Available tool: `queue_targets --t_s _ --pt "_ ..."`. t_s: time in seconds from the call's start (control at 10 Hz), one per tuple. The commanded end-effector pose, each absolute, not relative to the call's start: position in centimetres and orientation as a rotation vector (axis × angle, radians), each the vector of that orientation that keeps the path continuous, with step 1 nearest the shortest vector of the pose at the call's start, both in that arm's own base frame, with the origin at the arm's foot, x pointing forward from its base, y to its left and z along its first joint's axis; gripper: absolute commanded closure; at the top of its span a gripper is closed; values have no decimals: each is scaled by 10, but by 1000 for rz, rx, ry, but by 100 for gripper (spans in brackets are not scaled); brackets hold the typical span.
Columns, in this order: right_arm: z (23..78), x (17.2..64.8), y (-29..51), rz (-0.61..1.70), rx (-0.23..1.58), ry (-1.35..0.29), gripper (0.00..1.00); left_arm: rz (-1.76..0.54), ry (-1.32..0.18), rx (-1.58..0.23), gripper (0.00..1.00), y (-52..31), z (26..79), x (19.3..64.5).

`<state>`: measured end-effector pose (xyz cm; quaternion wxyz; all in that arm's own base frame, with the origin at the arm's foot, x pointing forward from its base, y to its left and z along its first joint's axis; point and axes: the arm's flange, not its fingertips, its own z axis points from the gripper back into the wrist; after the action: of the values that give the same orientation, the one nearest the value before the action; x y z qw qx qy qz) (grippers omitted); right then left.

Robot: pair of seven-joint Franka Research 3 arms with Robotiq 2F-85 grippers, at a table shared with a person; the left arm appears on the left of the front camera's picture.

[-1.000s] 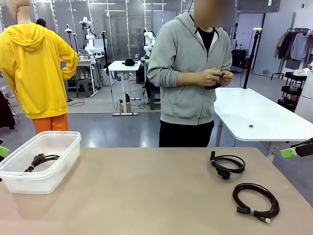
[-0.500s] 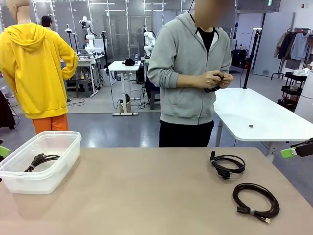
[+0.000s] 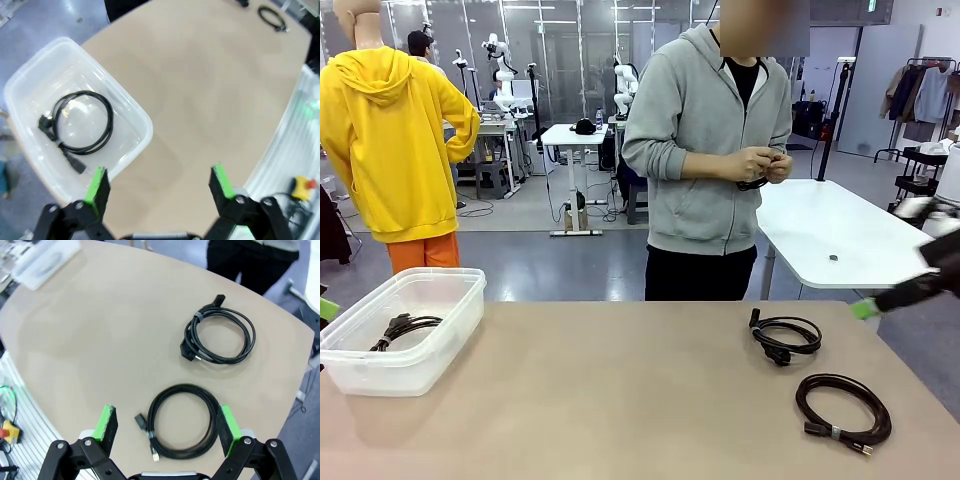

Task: Organize and store the cables.
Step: Place the Power Cable into the Organizing box.

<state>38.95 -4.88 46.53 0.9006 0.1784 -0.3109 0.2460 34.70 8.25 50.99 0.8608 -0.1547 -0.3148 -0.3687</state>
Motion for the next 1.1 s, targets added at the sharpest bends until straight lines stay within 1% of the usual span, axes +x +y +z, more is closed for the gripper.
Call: queue_targets --t_s 0.0,0.3,0.4,0.7,1.0 --pt "473 459 -10 424 245 -482 0 -763 -652 -306 0 81 512 350" --pt "461 538 47 404 123 -336 0 -763 -652 -306 0 81 512 350" --pt "455 558 59 393 124 -280 0 -763 -652 -306 0 81 512 350" --pt "431 597 71 345 126 -149 0 -763 -652 -306 0 81 512 350" --pt "393 620 90 314 75 -44 0 -763 -652 -306 0 81 512 350"
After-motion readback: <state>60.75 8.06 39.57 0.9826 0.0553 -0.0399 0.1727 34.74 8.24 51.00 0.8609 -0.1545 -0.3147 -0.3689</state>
